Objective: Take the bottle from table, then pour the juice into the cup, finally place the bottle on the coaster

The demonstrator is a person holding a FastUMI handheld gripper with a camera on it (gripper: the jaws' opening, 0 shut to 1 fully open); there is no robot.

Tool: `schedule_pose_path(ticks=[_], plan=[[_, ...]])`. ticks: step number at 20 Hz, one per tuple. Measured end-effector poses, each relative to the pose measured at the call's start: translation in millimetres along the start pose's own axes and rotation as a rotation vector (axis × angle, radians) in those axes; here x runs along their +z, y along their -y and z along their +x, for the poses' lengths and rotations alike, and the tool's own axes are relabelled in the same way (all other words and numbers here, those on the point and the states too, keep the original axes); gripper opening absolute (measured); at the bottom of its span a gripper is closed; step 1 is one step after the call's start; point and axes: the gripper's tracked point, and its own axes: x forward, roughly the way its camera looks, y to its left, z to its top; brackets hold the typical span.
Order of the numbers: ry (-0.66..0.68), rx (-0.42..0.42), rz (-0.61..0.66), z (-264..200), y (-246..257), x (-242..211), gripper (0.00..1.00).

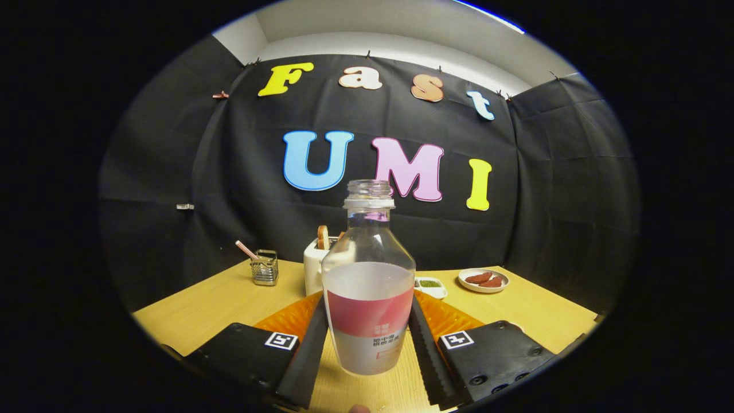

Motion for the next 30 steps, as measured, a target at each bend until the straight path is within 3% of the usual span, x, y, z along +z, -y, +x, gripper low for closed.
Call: schedule_pose_path(ticks=[12,15,20,24,30], plan=[[-0.010,-0.043,0.029,-21,33,25,0.75],[0.008,-0.057,-0.042,-18,44,34,0.75],[0.011,0.010,-0.127,-13,39,38,0.75],[-0.003,0.011,-0.024,-7,41,36,0.75],[-0.063,-0.006,0.248,4,56,18,0.75]])
